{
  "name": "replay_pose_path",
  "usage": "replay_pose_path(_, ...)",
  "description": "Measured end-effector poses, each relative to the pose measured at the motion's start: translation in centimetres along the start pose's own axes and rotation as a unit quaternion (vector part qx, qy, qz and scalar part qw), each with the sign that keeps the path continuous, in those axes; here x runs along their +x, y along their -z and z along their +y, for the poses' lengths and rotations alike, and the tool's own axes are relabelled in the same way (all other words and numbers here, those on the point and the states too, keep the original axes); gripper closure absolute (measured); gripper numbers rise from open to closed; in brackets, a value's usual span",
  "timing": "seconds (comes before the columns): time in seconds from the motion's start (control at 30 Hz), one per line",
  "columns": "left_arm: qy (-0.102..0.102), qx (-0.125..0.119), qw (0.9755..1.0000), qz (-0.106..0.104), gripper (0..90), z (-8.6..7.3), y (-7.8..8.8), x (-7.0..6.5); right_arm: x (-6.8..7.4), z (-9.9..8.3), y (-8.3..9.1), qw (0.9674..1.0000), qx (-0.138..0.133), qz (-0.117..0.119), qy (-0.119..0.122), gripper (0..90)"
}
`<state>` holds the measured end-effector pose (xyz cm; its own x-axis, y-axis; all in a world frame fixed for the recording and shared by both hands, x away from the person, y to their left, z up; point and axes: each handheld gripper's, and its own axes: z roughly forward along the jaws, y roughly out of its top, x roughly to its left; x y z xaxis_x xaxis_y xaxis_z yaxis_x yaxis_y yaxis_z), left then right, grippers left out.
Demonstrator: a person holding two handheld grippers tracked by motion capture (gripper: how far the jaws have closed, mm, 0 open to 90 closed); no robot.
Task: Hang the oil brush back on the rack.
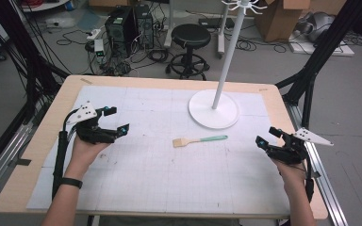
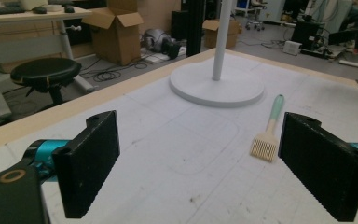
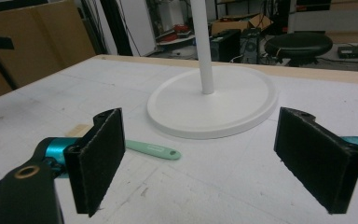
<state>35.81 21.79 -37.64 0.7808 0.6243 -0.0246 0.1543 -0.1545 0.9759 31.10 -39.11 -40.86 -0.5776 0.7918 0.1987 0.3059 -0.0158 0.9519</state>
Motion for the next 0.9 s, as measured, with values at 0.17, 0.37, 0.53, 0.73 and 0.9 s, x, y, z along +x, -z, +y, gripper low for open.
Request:
replay_pose_path(0.17, -0.004, 0.006, 0.9998, -0.016, 13.2, 1.2, -1.6, -0.1, 0.0, 0.0, 0.0, 1.0000, 0.000, 0.001, 0.000, 15.7)
replay_pose_path(0.37, -0.022, 0.027, 0.9980, -0.052, 12.8, 2.8, -5.2, -0.9, 0.0, 0.0, 0.0, 1.0000, 0.000, 0.002, -0.001, 15.7)
replay_pose_path(0.53, -0.030, 0.036, 0.9966, -0.067, 12.7, 3.7, -7.4, -1.4, -0.1, 0.0, 0.0, 1.0000, 0.000, 0.002, -0.002, 15.7)
replay_pose_path(0.73, -0.041, 0.051, 0.9934, -0.095, 12.8, 4.5, -11.1, -2.6, -0.2, -0.1, 0.1, 1.0000, -0.001, 0.004, -0.004, 15.7)
replay_pose_path(0.9, -0.044, 0.074, 0.9891, -0.120, 12.7, 4.2, -14.0, -3.8, -0.2, -0.1, 0.0, 1.0000, -0.001, 0.005, -0.005, 15.7)
